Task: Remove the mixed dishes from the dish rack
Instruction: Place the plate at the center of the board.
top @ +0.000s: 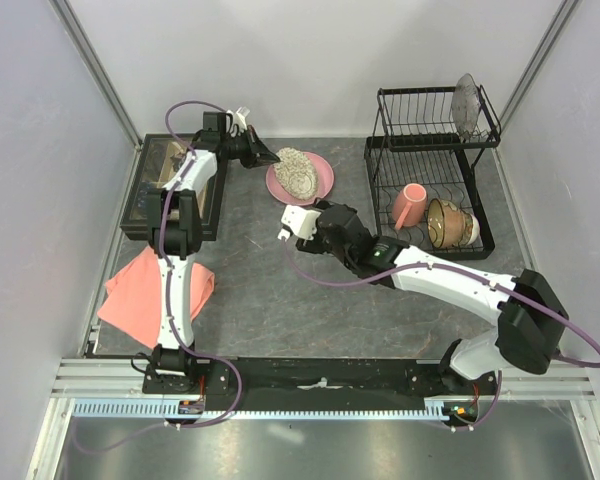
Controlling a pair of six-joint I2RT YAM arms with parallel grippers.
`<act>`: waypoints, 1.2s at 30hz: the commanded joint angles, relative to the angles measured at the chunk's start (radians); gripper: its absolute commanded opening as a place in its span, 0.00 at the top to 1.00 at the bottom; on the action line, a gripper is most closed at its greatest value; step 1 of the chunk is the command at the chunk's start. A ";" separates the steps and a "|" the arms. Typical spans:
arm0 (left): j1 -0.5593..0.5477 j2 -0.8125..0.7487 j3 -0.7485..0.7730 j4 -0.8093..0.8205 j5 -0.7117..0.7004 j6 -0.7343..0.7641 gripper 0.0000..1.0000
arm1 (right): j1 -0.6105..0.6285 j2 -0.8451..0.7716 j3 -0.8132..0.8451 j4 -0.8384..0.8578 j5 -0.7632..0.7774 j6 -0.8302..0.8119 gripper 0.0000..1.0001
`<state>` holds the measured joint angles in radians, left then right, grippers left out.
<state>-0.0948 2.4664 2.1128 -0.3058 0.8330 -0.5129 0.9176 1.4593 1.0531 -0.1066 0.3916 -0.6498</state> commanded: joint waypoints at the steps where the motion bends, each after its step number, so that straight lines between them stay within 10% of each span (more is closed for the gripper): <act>1: 0.007 0.057 0.094 0.114 -0.012 -0.131 0.98 | -0.026 -0.054 -0.025 0.015 -0.030 0.025 0.24; 36: -0.020 0.212 0.246 0.108 -0.025 -0.144 0.86 | -0.065 -0.023 -0.022 0.022 -0.010 0.019 0.24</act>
<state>-0.1047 2.6743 2.3032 -0.2443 0.7616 -0.6327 0.8597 1.4391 1.0214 -0.1207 0.3679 -0.6395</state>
